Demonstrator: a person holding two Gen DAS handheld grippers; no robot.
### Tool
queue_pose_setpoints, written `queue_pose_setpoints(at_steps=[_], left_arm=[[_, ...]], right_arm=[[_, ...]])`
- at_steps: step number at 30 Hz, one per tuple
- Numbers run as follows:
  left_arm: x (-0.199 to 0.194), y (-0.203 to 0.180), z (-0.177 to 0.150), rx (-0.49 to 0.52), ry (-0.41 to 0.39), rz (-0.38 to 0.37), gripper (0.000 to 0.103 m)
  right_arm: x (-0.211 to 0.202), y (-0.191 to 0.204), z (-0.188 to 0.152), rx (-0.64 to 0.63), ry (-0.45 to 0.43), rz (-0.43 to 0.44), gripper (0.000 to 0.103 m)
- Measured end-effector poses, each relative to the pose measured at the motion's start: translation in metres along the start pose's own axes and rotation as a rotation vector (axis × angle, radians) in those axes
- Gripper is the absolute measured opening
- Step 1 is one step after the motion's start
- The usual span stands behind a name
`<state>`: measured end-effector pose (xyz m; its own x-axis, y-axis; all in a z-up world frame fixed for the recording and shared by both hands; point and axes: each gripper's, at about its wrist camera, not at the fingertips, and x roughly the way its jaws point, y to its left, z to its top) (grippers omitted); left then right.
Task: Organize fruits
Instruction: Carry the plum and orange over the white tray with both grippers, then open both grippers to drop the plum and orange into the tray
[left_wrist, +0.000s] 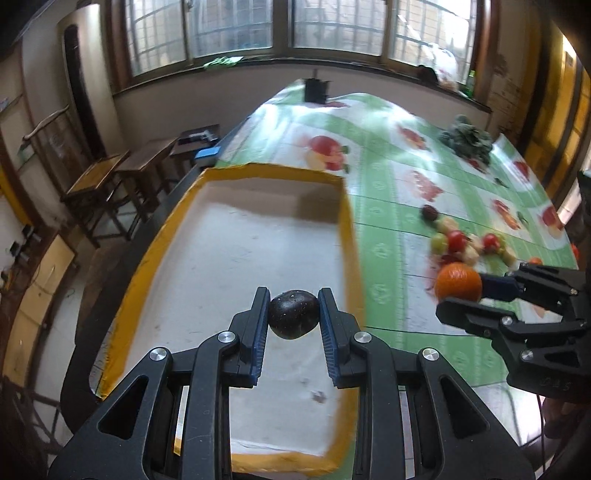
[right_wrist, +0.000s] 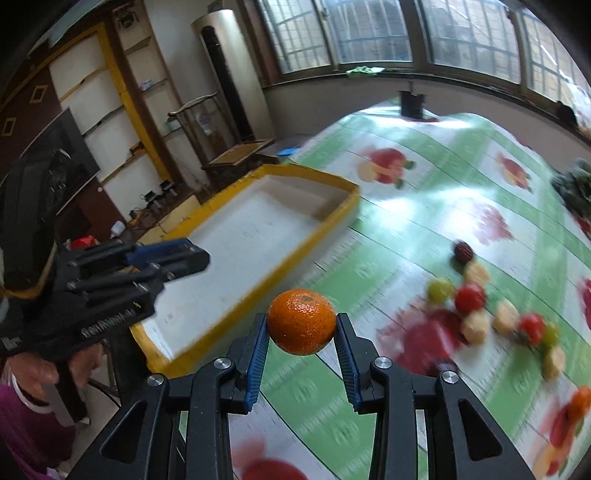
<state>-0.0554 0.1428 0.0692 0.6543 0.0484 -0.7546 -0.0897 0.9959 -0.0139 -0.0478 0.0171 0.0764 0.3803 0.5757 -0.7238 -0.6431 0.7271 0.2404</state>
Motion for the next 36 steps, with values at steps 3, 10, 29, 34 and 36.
queue_pose_setpoints(at_steps=[3, 10, 29, 34, 36], left_arm=[[0.007, 0.008, -0.002, -0.009, 0.014, 0.018, 0.026], [0.028, 0.022, -0.006, -0.032, 0.065, 0.043, 0.026], [0.063, 0.027, -0.012, -0.057, 0.142, 0.089, 0.026], [0.068, 0.033, -0.014, -0.071, 0.157, 0.121, 0.026], [0.068, 0.034, -0.015, -0.069, 0.155, 0.121, 0.027]], right_arm=[[0.017, 0.01, 0.018, -0.026, 0.002, 0.023, 0.035], [0.067, 0.03, 0.051, -0.076, 0.044, 0.065, 0.035], [0.123, 0.049, 0.058, -0.215, 0.176, 0.023, 0.035], [0.133, 0.053, 0.063, -0.253, 0.219, 0.016, 0.035], [0.138, 0.055, 0.064, -0.261, 0.237, 0.018, 0.036]])
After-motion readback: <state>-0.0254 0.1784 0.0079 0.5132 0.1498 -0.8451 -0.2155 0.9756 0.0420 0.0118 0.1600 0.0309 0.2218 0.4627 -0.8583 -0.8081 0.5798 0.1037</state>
